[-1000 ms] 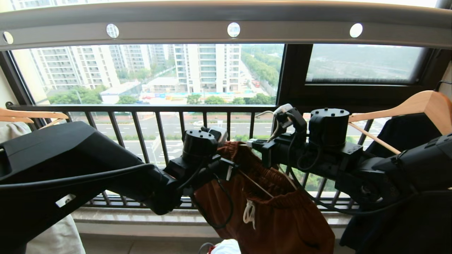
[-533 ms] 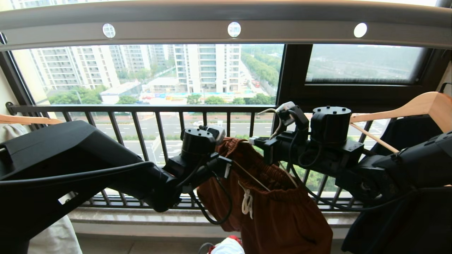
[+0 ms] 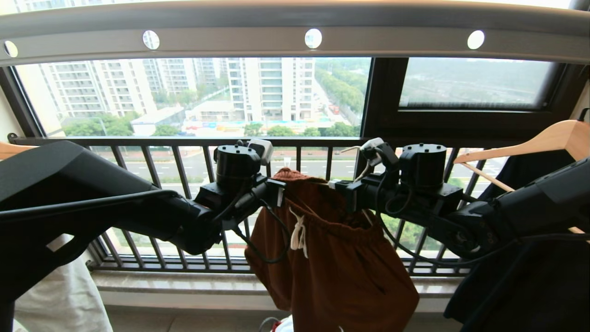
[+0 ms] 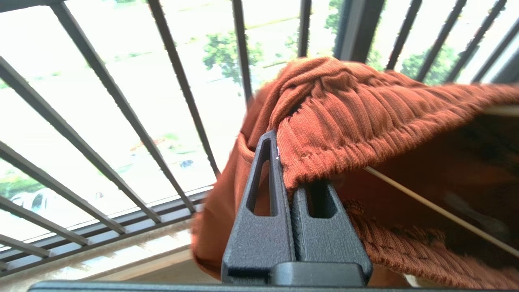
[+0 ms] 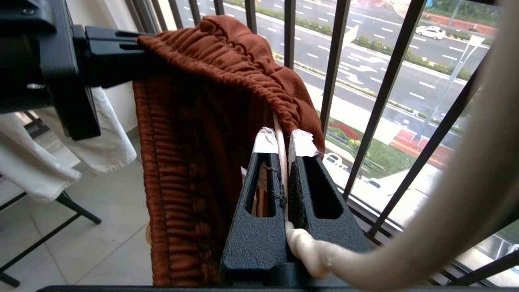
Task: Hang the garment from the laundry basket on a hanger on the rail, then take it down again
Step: Take the clothes off the clothes rack
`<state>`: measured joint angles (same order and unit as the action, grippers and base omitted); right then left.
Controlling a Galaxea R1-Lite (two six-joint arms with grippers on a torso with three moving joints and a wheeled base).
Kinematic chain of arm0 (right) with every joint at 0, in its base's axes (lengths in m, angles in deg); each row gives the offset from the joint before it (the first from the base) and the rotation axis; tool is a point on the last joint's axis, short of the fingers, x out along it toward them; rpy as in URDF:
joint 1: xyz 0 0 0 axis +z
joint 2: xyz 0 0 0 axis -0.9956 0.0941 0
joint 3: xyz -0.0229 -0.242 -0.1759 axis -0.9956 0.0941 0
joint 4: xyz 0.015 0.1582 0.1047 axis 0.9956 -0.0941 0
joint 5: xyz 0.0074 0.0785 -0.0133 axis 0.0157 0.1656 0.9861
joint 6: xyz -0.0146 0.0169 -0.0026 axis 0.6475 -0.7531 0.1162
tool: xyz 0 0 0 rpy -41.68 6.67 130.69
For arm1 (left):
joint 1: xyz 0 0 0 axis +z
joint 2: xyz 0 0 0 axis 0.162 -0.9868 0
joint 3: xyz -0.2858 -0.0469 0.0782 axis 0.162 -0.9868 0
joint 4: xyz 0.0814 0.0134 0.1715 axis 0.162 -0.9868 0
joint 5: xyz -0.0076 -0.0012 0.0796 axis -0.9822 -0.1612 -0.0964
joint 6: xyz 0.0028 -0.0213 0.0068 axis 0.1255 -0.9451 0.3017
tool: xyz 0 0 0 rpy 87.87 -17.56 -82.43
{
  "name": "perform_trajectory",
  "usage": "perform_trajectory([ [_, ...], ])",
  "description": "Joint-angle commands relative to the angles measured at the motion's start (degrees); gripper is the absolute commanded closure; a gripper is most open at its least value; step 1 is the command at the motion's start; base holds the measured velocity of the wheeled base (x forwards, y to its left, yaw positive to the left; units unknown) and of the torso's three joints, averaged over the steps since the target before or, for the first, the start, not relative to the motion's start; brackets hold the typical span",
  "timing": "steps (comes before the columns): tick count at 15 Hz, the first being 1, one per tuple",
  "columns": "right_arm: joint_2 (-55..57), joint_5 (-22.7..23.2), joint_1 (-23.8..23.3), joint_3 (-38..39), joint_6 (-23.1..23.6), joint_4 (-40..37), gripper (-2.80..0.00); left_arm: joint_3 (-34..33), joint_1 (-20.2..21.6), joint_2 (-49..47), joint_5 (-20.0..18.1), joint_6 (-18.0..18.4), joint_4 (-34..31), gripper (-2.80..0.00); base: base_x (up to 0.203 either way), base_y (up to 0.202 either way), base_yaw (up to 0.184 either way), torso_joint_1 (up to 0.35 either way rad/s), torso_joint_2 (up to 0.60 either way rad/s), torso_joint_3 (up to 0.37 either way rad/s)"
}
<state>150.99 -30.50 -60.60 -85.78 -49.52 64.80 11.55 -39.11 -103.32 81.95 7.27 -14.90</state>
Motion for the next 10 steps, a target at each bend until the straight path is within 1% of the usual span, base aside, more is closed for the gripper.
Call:
perform_trajectory([
  [1,0.47,0.1,0.17,0.39,0.08,0.21,0.0,2.67,2.42,-3.71,0.15,-0.15,0.43,0.0,0.0,0.0,0.0,0.0,0.0,0.0],
  [2,0.56,0.1,0.34,0.47,0.17,0.21,0.0,3.25,3.06,-4.88,0.1,-0.44,1.18,0.0,0.0,0.0,0.0,0.0,0.0,0.0],
  [4,0.3,0.19,0.52,0.66,0.24,0.21,0.0,4.91,4.44,-9.25,0.01,-0.49,6.02,0.0,0.0,0.0,0.0,0.0,0.0,0.0],
  [6,-0.35,0.28,0.96,1.3,0.26,0.29,0.0,8.93,5.6,-13.84,0.56,-0.42,9.03,0.0,0.0,0.0,0.0,0.0,0.0,0.0],
  [8,-0.8,0.28,1.8,1.94,0.26,0.21,0.0,11.16,6.06,-16.22,2.57,-0.49,9.77,0.0,0.0,0.0,0.0,0.0,0.0,0.0],
  [10,-1.11,0.28,2.53,2.72,0.35,0.26,0.0,11.75,6.8,-17.06,2.91,-0.75,9.8,0.0,0.0,0.0,0.0,0.0,0.0,0.0],
])
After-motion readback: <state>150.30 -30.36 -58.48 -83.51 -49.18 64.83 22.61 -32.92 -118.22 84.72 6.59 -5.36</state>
